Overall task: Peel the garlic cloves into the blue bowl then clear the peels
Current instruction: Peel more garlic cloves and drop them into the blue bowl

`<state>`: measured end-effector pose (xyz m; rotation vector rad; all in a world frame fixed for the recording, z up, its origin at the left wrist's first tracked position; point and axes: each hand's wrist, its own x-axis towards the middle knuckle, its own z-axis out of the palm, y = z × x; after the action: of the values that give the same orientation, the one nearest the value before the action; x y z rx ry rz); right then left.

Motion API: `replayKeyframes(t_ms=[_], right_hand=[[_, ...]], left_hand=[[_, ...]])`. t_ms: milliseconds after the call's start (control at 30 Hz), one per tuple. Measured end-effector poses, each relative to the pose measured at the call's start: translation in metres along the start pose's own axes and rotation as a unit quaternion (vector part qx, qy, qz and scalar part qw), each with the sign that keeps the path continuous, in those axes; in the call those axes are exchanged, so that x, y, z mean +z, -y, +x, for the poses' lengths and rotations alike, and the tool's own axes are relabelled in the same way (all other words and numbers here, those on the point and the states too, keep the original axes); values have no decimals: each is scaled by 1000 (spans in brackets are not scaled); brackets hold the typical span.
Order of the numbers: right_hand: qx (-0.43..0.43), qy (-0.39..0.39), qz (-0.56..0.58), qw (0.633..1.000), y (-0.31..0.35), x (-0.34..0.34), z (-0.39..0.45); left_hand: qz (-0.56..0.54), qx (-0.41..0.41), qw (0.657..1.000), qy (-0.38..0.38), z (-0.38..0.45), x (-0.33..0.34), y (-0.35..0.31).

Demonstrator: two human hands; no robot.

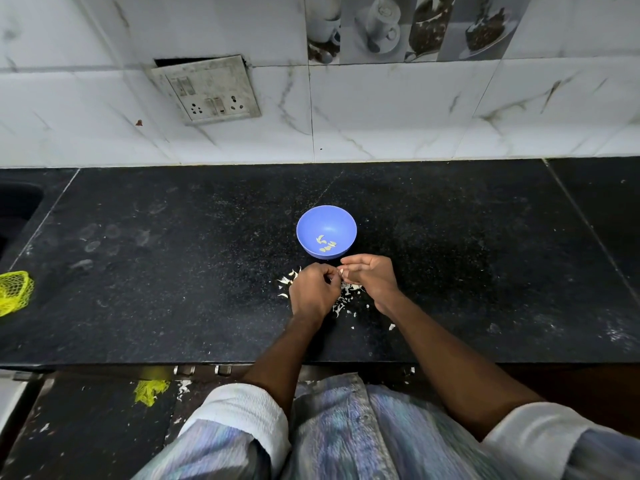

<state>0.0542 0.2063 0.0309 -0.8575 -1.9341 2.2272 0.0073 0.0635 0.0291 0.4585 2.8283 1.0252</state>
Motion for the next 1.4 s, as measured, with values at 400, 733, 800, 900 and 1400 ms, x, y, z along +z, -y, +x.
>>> replayKeyframes(t_ms=[400, 733, 800, 900, 1400], right_hand=[[-4, -12, -14, 1000, 2, 4, -2], [-3, -15, -29, 999, -2, 1, 2], [-6, -13, -41, 999, -3, 1, 3], [-5, -14, -42, 999, -4, 3, 6], [15, 1, -15, 1000, -3, 1, 3]], left_hand=[[-3, 5, 1000, 12, 0, 2, 0], [7, 32, 999, 5, 0, 1, 0], [-2, 22, 1000, 8, -1, 1, 0], [-27, -2, 1000, 13, 1, 2, 0], [-12, 7, 1000, 0, 0, 4, 1]])
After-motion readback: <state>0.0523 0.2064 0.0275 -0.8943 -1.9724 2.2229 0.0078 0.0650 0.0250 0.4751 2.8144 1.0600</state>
